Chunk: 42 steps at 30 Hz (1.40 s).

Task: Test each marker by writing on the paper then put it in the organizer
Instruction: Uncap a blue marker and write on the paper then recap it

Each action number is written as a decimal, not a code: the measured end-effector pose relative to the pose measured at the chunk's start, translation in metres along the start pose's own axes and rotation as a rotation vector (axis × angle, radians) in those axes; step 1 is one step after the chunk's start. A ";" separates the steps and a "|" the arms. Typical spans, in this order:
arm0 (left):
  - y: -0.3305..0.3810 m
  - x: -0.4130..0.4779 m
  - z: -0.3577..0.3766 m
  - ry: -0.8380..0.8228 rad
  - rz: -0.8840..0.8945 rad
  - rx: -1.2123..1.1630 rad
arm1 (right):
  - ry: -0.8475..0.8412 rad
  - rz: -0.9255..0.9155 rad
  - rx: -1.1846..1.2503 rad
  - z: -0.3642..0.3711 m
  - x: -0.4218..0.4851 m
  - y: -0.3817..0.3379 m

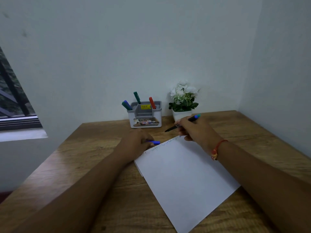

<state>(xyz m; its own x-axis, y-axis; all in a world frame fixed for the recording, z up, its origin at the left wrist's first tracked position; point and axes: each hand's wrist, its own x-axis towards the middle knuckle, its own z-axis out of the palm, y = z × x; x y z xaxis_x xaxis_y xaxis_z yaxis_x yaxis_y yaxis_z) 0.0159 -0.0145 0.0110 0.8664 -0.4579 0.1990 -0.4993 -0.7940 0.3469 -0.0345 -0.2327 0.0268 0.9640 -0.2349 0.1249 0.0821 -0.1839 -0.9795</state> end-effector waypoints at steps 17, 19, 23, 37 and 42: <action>0.009 -0.009 -0.008 0.282 -0.017 -0.275 | -0.090 -0.008 0.236 0.005 -0.007 -0.011; 0.011 -0.010 -0.008 0.284 -0.002 -0.292 | -0.100 -0.010 0.234 0.005 -0.008 -0.012; 0.014 -0.009 -0.006 0.281 0.014 -0.320 | -0.122 -0.004 0.210 0.005 -0.010 -0.013; 0.027 -0.017 -0.010 0.352 0.055 -0.485 | -0.156 -0.011 0.255 0.003 -0.013 -0.013; 0.028 -0.020 -0.015 0.332 0.000 -0.533 | -0.229 0.011 0.311 0.003 -0.011 -0.013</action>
<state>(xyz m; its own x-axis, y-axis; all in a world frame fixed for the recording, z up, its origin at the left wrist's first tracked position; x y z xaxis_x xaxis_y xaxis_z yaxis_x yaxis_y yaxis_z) -0.0155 -0.0215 0.0300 0.8634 -0.2414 0.4431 -0.5042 -0.4461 0.7395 -0.0456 -0.2250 0.0381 0.9939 -0.0096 0.1096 0.1100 0.1237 -0.9862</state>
